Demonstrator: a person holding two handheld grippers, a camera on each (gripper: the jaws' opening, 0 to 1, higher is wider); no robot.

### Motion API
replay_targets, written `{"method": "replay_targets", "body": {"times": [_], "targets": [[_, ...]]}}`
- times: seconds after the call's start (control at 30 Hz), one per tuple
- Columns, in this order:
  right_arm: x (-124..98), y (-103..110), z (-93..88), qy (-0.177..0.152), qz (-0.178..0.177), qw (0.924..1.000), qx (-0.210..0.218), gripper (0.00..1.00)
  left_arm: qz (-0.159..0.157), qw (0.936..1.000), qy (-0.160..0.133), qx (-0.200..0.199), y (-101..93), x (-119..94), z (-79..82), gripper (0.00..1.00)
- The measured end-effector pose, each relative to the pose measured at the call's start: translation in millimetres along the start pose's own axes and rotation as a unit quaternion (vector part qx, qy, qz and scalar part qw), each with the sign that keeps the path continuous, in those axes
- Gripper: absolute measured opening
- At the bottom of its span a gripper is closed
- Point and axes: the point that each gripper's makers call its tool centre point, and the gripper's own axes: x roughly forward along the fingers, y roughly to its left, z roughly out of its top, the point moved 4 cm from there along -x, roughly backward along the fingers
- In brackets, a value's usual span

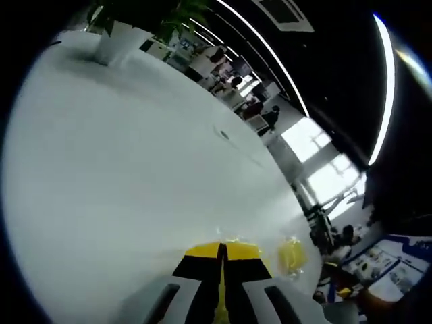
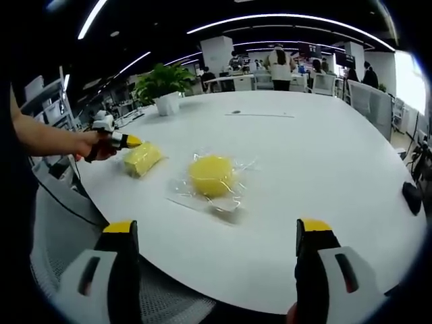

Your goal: Compare the silicone blocks by pressing each to a similar depth, holding the contact briefly, and releasing to observe deformation and rebound differences across the visible hardness samples.

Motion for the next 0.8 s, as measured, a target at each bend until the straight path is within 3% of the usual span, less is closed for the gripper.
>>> {"method": "replay_targets", "body": {"times": [0.27, 0.4, 0.53, 0.63, 0.7, 0.8], "targets": [[3, 4, 2.8, -0.003, 0.005, 1.0000, -0.003, 0.90, -0.039, 0.9968, -0.035, 0.061, -38.7, -8, 23.2, 0.00], [5, 7, 4.8, -0.005, 0.011, 0.9999, -0.006, 0.90, -0.052, 0.9914, -0.043, 0.112, -56.0, -14, 28.9, 0.00], [6, 9, 7.9, -0.009, 0.014, 0.9998, -0.007, 0.90, -0.053, 0.9810, -0.038, 0.183, -69.0, -21, 27.8, 0.00], [7, 10, 10.8, -0.013, 0.017, 0.9997, -0.006, 0.91, -0.021, 0.9679, -0.040, 0.247, -67.5, -25, 27.2, 0.00], [8, 12, 13.4, -0.018, 0.022, 0.9996, -0.004, 0.91, -0.031, 0.9718, -0.039, 0.231, -71.6, -26, 22.7, 0.00], [9, 16, 20.4, -0.029, 0.032, 0.9991, 0.001, 0.94, -0.035, 0.9722, -0.042, 0.228, -73.2, -30, 21.8, 0.00]]}}
